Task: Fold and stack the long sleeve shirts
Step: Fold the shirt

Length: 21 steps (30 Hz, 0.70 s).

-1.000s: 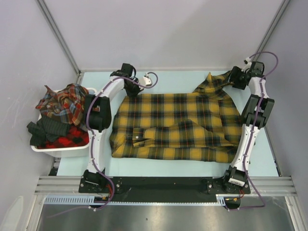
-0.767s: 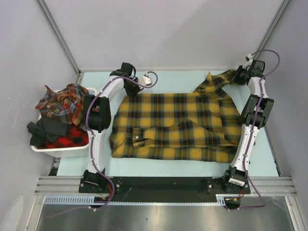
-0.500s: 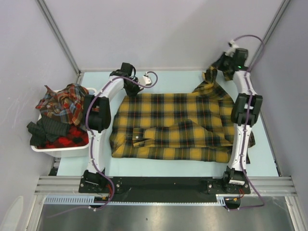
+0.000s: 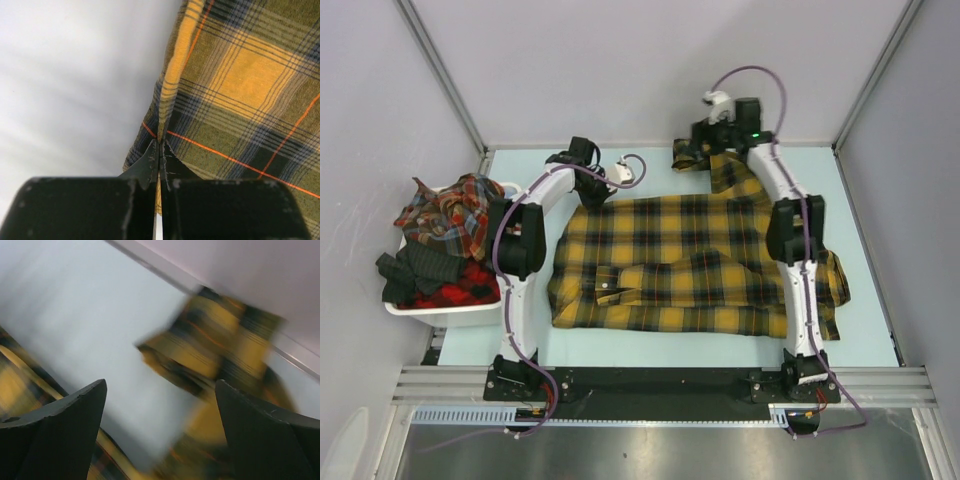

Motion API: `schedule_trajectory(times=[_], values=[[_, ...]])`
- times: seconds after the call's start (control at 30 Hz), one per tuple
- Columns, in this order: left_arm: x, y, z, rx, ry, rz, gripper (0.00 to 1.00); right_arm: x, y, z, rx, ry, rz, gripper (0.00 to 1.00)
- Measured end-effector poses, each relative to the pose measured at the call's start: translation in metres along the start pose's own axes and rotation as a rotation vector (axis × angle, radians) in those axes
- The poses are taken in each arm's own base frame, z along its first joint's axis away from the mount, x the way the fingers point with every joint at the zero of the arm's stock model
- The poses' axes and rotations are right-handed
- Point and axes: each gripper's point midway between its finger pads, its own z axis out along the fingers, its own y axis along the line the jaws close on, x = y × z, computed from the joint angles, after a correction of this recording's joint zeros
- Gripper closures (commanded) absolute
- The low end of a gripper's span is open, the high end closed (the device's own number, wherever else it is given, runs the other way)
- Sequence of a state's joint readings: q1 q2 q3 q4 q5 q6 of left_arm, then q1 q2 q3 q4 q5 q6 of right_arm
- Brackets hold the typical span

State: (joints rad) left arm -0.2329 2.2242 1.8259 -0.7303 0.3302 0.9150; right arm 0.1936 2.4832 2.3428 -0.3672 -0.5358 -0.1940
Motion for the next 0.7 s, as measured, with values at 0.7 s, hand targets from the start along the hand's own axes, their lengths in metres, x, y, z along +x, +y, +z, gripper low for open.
schedule_trajectory(times=[0.7], values=[[-0.004,0.001,0.0,-0.001,-0.018,-0.003,1.0,0.09,-0.138,-0.103,0.114,0.175,0.138,0.21]])
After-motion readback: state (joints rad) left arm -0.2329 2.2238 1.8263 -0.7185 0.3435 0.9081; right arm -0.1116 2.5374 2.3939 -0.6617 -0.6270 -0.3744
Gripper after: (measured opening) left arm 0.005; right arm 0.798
